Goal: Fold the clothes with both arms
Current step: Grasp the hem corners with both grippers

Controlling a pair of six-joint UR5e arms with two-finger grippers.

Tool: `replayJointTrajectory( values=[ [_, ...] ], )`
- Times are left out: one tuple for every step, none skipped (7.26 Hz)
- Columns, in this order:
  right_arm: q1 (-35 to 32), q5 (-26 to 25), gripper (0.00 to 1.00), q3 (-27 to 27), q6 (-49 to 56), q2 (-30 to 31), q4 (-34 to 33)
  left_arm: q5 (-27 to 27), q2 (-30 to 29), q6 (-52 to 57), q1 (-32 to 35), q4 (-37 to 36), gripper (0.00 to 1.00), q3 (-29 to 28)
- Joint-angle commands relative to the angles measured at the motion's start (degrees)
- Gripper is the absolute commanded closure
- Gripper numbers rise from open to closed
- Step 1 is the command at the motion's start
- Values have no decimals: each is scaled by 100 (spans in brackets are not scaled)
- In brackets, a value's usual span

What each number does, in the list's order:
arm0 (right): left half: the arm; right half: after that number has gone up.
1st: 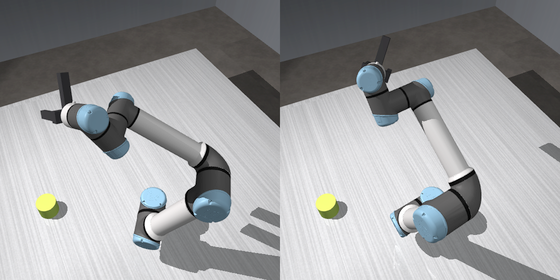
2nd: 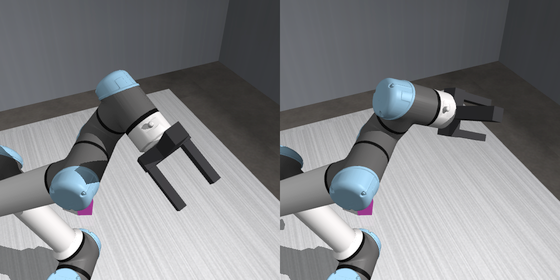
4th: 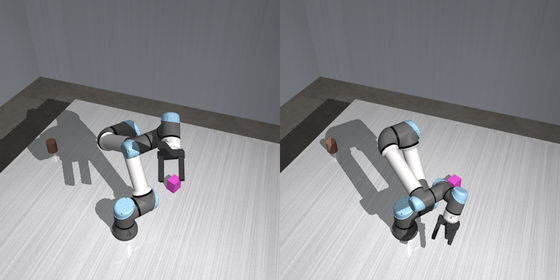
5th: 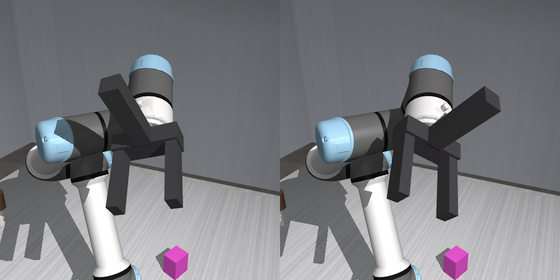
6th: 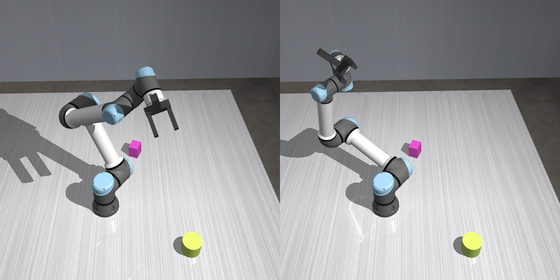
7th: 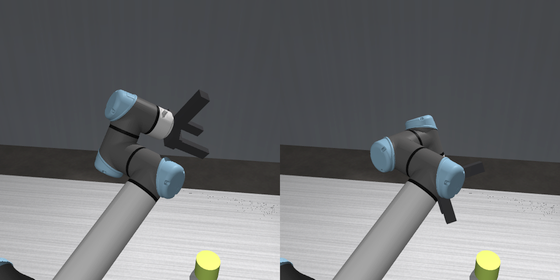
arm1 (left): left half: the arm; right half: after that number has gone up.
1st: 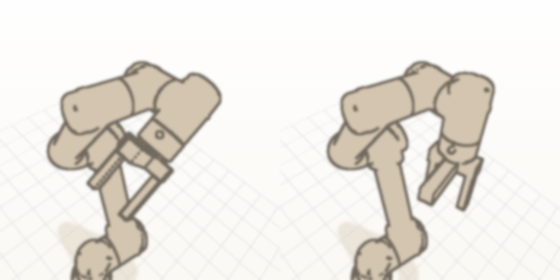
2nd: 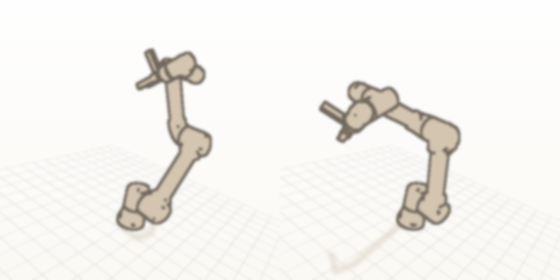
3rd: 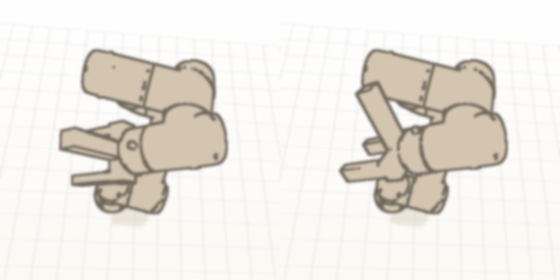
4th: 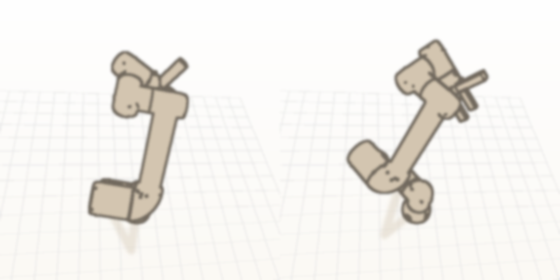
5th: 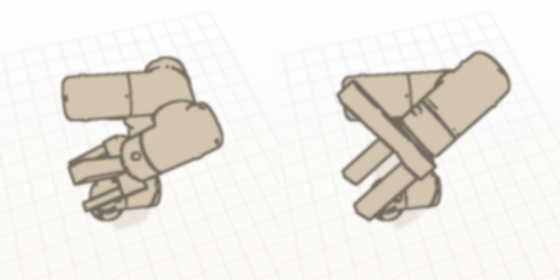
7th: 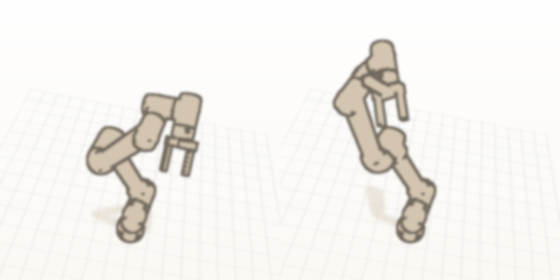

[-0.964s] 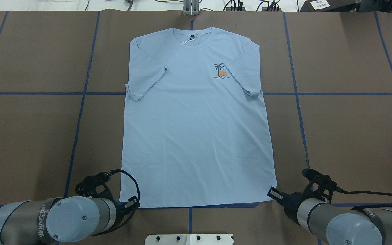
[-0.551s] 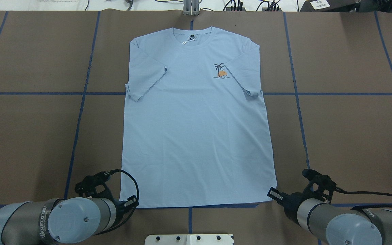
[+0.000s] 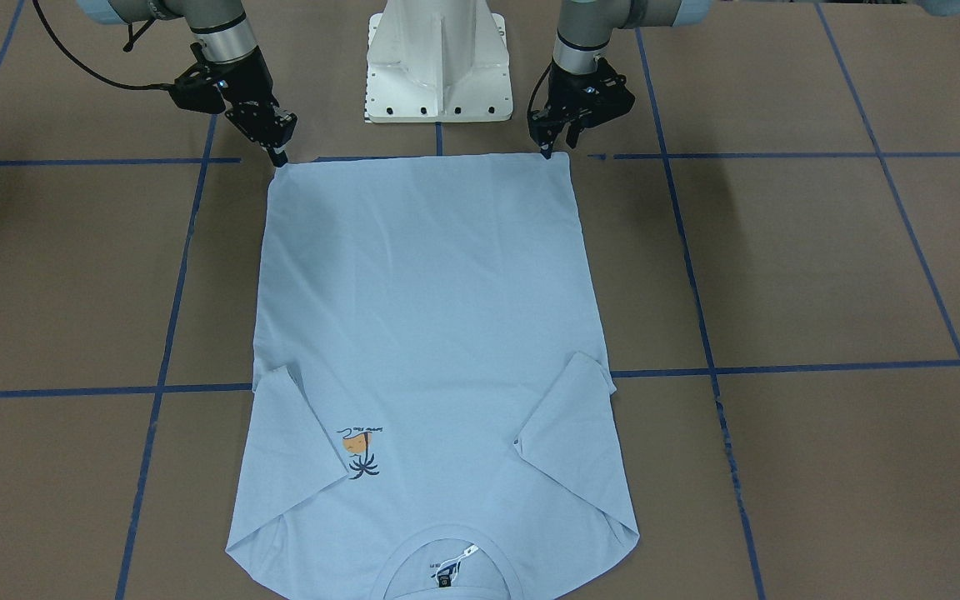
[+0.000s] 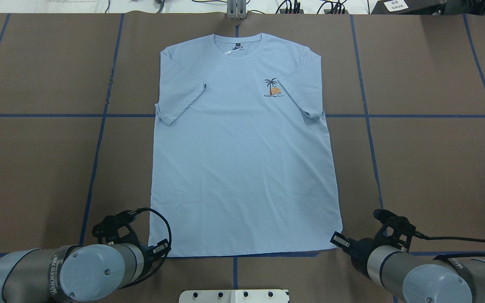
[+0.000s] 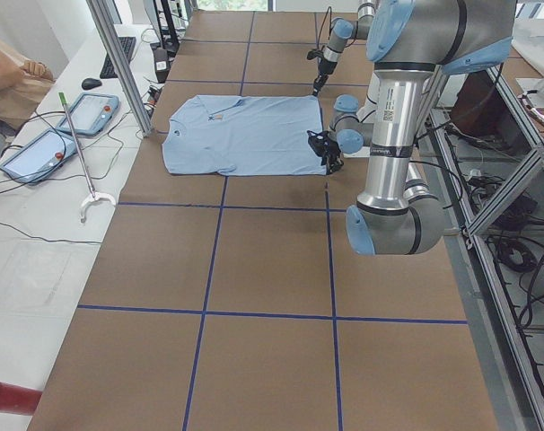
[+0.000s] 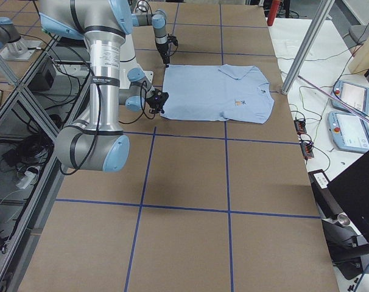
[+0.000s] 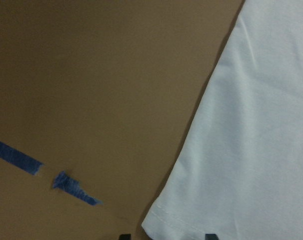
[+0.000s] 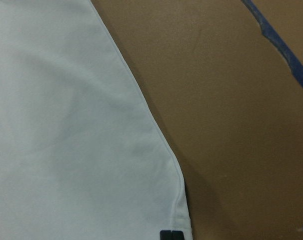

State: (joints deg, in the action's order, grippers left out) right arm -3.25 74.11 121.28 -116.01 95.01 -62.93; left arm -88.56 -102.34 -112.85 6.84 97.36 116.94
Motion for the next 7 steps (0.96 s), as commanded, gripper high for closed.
replayJointTrajectory(
  values=[
    [0, -2, 100, 1, 0, 0, 0, 5, 3, 0, 2, 2, 44, -14],
    [0, -2, 100, 1, 0, 0, 0, 5, -6, 9, 11, 2, 45, -22],
    [0, -2, 100, -7, 0, 0, 0, 5, -6, 9, 11, -6, 46, -49],
    [0, -2, 100, -7, 0, 0, 0, 5, -6, 9, 2, 2, 46, -58],
    [0, -2, 100, -7, 0, -9, 0, 5, -6, 9, -7, -6, 47, -58],
    [0, -2, 100, -7, 0, -1, 0, -3, -14, 9, 2, -7, 57, -66],
    [0, -2, 100, -7, 0, 8, 0, -4, -23, 0, 19, -7, 97, -58]
  ],
)
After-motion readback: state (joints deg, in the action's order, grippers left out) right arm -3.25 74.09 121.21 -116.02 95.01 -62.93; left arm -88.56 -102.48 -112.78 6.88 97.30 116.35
